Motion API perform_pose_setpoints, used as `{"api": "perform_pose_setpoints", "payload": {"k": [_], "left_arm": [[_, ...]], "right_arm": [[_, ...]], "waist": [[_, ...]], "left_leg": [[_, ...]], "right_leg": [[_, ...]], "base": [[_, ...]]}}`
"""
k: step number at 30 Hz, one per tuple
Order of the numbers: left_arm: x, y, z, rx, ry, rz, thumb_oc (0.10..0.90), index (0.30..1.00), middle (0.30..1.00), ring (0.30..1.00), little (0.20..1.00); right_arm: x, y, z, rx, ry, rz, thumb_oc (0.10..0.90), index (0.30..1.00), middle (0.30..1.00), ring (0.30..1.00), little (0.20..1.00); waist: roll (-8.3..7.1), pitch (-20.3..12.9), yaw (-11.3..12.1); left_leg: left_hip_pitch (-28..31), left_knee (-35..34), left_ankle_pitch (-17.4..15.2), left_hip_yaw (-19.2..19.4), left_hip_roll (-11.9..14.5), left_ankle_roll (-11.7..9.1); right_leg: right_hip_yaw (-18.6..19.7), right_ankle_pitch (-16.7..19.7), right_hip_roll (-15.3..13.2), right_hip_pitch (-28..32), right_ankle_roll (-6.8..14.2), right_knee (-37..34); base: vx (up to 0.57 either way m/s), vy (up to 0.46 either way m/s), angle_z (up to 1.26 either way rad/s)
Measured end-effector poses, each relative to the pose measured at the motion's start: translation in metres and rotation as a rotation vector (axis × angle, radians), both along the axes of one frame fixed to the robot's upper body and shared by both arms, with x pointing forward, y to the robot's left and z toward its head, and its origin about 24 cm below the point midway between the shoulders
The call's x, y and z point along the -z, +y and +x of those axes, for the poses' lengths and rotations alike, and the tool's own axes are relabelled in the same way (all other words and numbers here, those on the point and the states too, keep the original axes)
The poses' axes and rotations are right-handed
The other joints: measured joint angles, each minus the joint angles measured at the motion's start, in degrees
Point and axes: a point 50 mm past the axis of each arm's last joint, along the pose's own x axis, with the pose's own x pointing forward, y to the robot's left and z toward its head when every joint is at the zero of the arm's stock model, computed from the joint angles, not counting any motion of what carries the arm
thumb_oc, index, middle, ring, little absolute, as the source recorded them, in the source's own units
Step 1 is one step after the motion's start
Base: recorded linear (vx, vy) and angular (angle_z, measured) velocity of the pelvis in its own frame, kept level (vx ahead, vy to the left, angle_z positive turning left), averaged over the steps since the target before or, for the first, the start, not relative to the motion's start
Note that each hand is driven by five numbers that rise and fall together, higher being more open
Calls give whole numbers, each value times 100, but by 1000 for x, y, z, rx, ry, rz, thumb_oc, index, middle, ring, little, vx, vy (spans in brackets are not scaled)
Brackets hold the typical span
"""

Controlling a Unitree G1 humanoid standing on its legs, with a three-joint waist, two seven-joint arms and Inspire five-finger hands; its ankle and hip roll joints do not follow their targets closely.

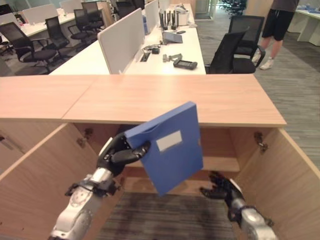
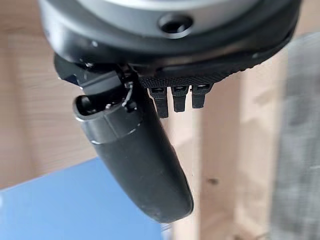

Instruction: Put the empty folder in the office cabinet

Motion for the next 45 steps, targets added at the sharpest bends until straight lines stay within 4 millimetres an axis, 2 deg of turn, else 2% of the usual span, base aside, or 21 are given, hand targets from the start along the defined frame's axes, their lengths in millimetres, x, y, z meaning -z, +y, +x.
{"api": "perform_pose_setpoints", "payload": {"k": [9, 16, 21, 27, 30, 45], "left_arm": [[-11, 10, 3, 1, -46, 41, 400, 300, 300, 300, 300], [-31, 17, 10, 67, -96, 154, 400, 300, 300, 300, 300], [-39, 17, 12, 117, -121, 208, 400, 300, 300, 300, 300], [-43, 16, 13, 167, -132, 239, 400, 300, 300, 300, 300], [-48, 20, 12, 250, -103, 321, 400, 300, 300, 300, 300], [-51, 20, 9, 374, -54, 378, 400, 300, 300, 300, 300]], "right_arm": [[-2, 0, 1, -10, 4, 29, 800, 900, 900, 900, 900], [-26, 24, 11, -202, -93, 87, 800, 900, 900, 900, 900], [-31, 24, 13, -215, -108, 106, 800, 900, 900, 900, 900], [-53, 29, 23, -272, -192, 146, 800, 900, 900, 900, 900], [-63, 33, 28, -311, -230, 195, 800, 900, 900, 900, 900], [-61, 43, 24, -360, -192, 390, 800, 900, 900, 900, 900]], "waist": [[-19, 2, -23], [-68, 29, 4], [-75, 31, -13], [-72, 33, -20], [-71, 33, -30], [-67, 34, -16]], "left_leg": [[-4, -2, 0, -12, 7, 0], [-17, -1, 0, -49, 4, 0], [-19, -1, -1, -50, -1, 0], [-26, -1, -1, -42, 1, 0], [-28, -1, -1, -36, 1, 0], [-32, -1, -1, -35, 1, -1]], "right_leg": [[-2, 0, 1, -2, 1, -3], [-30, -1, 4, 2, 0, -1], [-29, -4, 1, -1, 4, -2], [-19, -5, 1, -10, 4, -2], [-15, -7, 1, -16, 6, -2], [-15, -7, 2, -18, 6, -1]], "base": [[0, 0, 0], [1, 2, 2], [0, 0, 0], [0, 0, 0], [0, 0, 0], [0, 0, 0]]}}
